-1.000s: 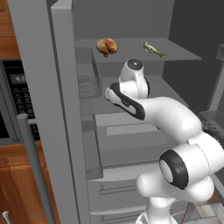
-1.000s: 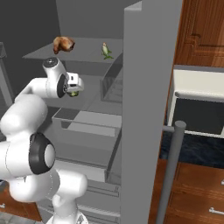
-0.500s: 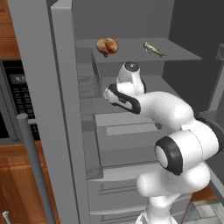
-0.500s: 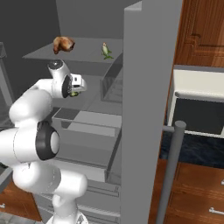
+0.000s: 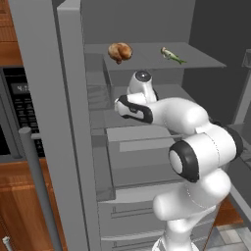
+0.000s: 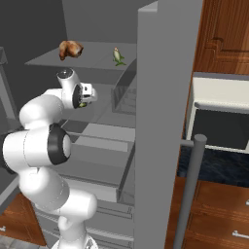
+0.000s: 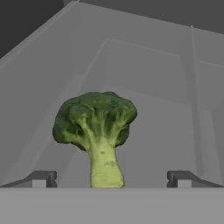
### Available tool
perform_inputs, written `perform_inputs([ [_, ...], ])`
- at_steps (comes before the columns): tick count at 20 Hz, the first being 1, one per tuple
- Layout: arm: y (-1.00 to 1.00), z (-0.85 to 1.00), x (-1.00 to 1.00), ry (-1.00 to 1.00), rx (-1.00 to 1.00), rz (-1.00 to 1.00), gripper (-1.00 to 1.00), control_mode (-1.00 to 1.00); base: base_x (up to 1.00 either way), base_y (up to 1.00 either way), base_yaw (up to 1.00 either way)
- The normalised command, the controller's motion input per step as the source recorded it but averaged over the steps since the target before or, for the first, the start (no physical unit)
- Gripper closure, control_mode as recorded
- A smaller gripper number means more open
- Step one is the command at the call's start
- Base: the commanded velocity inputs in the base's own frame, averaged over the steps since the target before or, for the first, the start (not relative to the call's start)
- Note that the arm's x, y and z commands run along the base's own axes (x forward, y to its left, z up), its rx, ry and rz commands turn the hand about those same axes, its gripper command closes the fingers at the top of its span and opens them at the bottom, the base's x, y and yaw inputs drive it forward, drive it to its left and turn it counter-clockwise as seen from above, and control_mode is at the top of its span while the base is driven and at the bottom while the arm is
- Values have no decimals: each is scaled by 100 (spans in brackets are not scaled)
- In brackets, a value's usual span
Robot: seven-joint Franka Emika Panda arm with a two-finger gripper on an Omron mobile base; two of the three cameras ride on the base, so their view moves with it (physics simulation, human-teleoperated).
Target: Gather the cucumber and broccoli from the fridge and place them on a tray on the dining counter. Then gather the chicken drumstick and fish from the fridge and place them on the other tray.
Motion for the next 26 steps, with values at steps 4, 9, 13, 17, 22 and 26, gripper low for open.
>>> perform_inputs([
  [4, 6, -8, 31, 0, 0, 0, -100, -100, 0, 0, 0],
  [9, 10, -15, 18, 0, 0, 0, -100, -100, 0, 0, 0],
  [13, 12, -20, 9, 0, 0, 0, -100, -100, 0, 0, 0],
  [17, 13, -22, 7, 0, 0, 0, -100, -100, 0, 0, 0],
  [22, 13, -22, 2, 0, 0, 0, 100, -100, 0, 0, 0],
  [26, 4, -17, 1, 0, 0, 0, 100, -100, 0, 0, 0],
])
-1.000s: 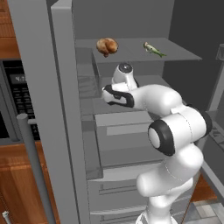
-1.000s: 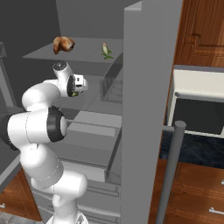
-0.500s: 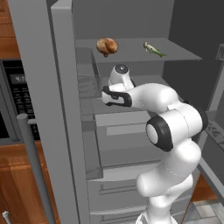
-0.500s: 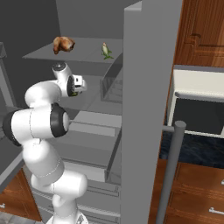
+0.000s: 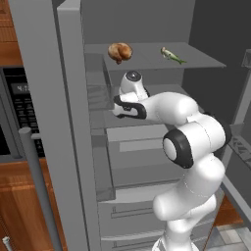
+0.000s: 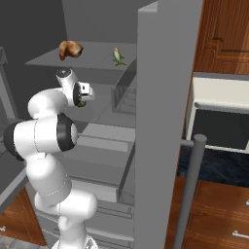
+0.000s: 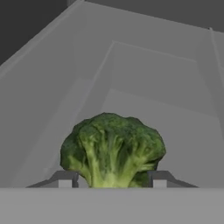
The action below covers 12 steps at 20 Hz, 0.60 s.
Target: Gather the cucumber and broccoli from the fridge and place them on a tray on the dining counter. Then gather the chicken drumstick and fish from the fridge and place them on the other tray.
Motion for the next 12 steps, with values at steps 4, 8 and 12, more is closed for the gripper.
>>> perform_inputs([
  [4, 5, -5, -21, -5, 0, 0, 100, -100, 0, 0, 0],
  [8, 0, 0, -66, -14, 0, 0, 100, -100, 0, 0, 0],
  [12, 0, 0, -70, -15, 0, 0, 100, -100, 0, 0, 0],
])
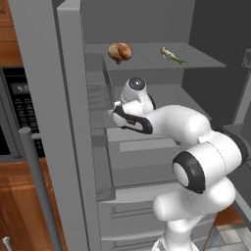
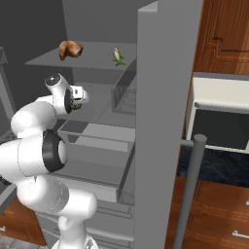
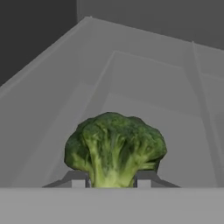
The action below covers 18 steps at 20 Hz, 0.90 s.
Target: Gather the cucumber and broccoli from the fridge and place them on a tray on the dining counter. Then gather the chicken drumstick and fish from the fridge and place them on the other tray.
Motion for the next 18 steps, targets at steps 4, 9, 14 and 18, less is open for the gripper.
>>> perform_inputs([
  [4, 0, 14, -69, -14, 0, 0, 100, -100, 0, 0, 0],
  [9, -4, 54, -61, -3, 3, -1, 100, -100, 0, 0, 0],
  [14, -16, 66, -60, 11, 12, -5, 100, -100, 0, 0, 0],
  [18, -15, 67, -72, 14, 11, -6, 100, -100, 0, 0, 0],
])
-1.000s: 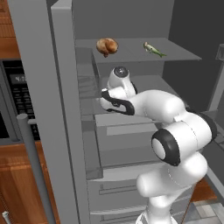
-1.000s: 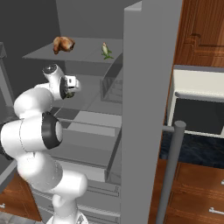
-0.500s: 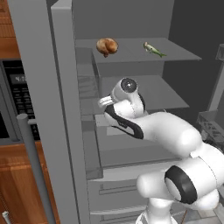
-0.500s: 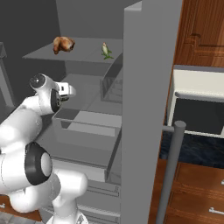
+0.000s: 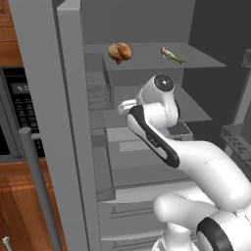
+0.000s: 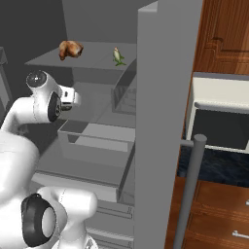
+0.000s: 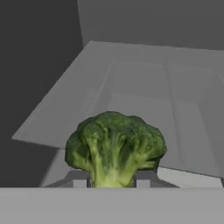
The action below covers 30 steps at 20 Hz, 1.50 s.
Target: Gather the cucumber and broccoli from the fridge and place them on a tray on the dining counter. Then gather the chicken drumstick and fish from the fridge and place them on the other tray.
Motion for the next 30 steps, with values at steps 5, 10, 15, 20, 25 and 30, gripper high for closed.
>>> perform_inputs([
  [5, -12, 67, -72, 12, 4, -7, 100, -100, 0, 0, 0],
  [10, -11, 35, -74, 14, 3, -9, 100, -100, 0, 0, 0],
  [15, -10, 21, -85, 15, 4, -11, 100, -100, 0, 0, 0],
  [20, -15, 25, -81, 14, 4, -9, 100, -100, 0, 0, 0],
  [25, -28, 11, -85, 8, 5, -8, 100, -100, 0, 0, 0],
  [30, -21, 0, -68, 1, 0, -7, 100, -100, 0, 0, 0],
])
